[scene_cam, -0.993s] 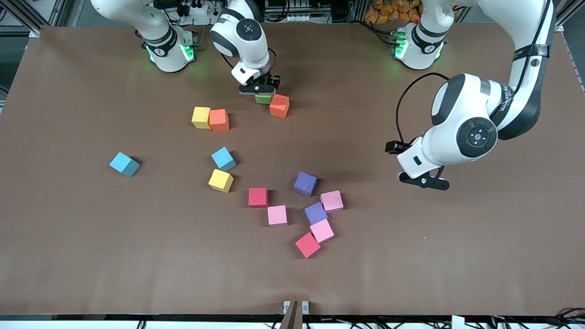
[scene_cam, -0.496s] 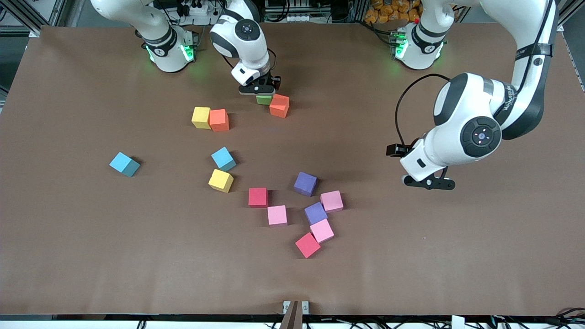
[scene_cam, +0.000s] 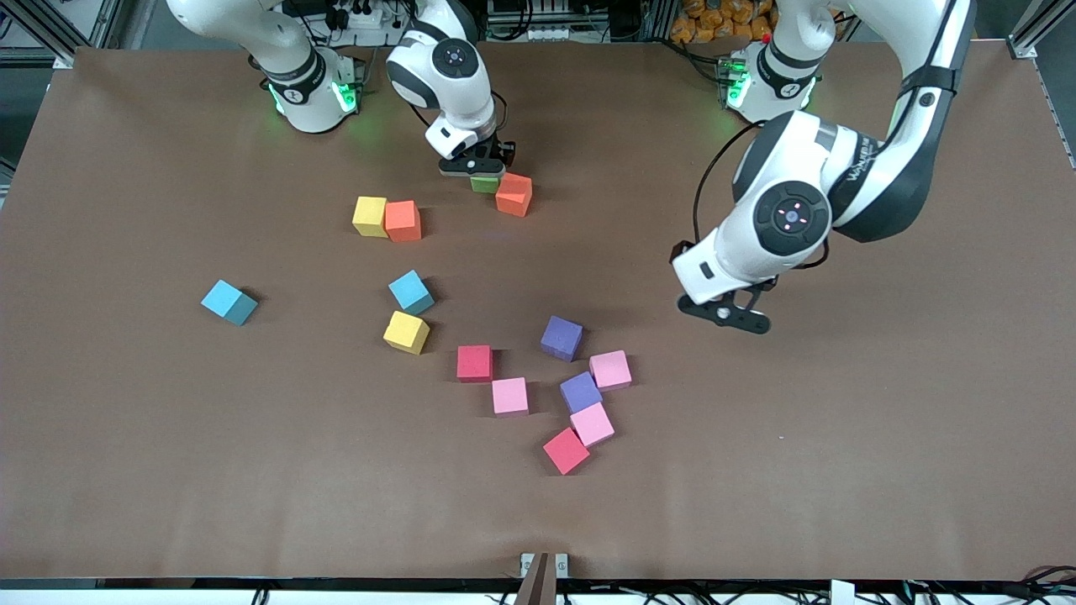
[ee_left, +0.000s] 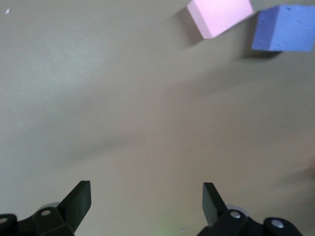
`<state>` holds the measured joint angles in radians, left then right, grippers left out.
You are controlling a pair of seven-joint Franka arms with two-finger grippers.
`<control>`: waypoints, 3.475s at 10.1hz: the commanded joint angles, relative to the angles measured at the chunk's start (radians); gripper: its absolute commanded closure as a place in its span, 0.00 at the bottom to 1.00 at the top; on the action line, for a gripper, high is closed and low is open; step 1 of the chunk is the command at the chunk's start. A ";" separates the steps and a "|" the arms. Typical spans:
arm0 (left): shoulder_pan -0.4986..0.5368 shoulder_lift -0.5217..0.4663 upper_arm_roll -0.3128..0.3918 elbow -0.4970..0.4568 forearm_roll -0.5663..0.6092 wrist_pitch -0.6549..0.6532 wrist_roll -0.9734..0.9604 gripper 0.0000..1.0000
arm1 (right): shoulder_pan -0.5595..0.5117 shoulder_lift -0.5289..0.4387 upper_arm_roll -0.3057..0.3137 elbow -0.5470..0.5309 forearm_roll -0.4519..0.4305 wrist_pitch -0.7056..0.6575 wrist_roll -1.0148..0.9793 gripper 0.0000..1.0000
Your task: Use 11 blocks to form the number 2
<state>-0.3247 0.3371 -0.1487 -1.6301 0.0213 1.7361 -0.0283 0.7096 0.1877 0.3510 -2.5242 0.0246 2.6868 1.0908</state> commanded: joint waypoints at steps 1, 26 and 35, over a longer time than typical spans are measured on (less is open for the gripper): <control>0.001 -0.001 -0.011 0.010 0.023 0.037 0.240 0.00 | -0.006 0.004 0.008 -0.011 -0.006 0.015 0.020 0.00; 0.003 -0.060 -0.103 -0.281 -0.187 0.556 0.950 0.00 | 0.002 0.113 0.006 0.228 -0.288 -0.073 -0.844 0.00; -0.043 0.326 -0.114 0.088 -0.192 0.700 1.096 0.00 | 0.002 0.231 -0.001 0.308 -0.538 -0.068 -0.848 1.00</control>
<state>-0.3400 0.6310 -0.2601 -1.6046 -0.1446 2.4399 1.0357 0.7157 0.3832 0.3510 -2.2585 -0.4530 2.6192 0.2431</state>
